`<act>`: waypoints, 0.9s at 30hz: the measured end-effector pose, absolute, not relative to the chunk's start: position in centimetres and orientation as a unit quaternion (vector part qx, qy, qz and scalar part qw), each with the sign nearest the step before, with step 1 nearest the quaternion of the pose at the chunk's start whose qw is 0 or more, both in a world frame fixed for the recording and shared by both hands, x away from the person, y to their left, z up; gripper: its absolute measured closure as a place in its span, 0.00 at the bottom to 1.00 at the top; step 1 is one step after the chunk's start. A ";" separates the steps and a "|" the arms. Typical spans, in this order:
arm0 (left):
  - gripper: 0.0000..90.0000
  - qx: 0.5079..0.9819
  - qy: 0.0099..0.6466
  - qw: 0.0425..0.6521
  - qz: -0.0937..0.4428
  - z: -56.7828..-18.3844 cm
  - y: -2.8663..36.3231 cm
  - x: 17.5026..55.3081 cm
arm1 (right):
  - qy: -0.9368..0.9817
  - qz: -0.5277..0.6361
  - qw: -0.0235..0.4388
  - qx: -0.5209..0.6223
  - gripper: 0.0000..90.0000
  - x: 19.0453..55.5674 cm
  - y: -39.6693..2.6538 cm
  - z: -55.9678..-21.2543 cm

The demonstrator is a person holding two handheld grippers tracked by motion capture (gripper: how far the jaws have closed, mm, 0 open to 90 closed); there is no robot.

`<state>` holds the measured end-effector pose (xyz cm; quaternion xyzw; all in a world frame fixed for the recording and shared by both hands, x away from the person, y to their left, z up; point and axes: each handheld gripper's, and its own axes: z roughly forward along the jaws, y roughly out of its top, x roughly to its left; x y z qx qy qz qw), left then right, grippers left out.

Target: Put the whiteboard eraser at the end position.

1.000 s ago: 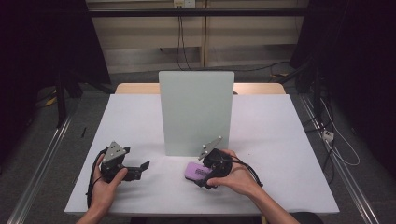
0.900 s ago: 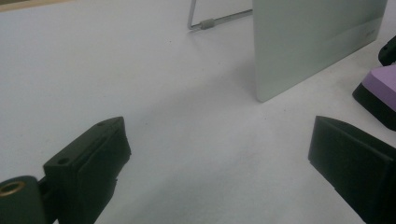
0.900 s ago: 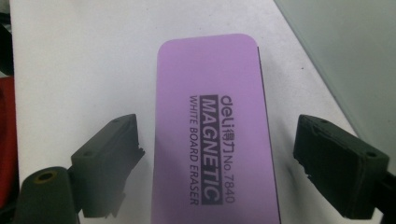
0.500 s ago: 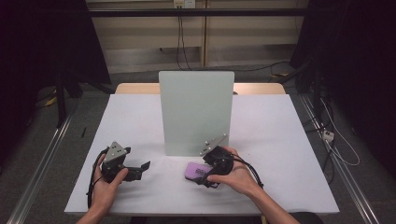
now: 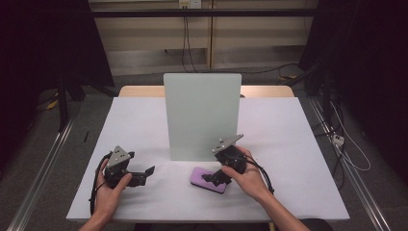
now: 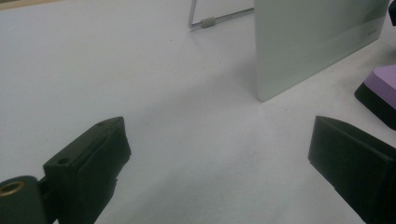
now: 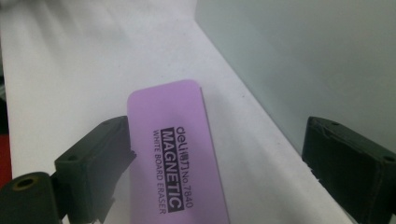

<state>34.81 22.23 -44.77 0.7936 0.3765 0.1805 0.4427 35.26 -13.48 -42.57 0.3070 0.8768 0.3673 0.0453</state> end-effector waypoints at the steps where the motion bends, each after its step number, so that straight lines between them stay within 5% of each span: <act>1: 0.05 0.796 0.374 0.440 0.183 -44.7 22.3 34.8 | 0.875 0.370 0.049 0.309 0.09 35.2 -13.6 -42.5; 12: 0.05 0.794 0.374 0.444 0.180 -44.6 22.1 34.6 | 0.839 0.411 0.053 0.352 0.11 34.9 -16.2 -42.0; 27: 0.05 0.794 0.373 0.444 0.183 -44.5 22.3 34.5 | 0.811 0.397 0.121 0.413 0.11 34.0 -20.5 -42.3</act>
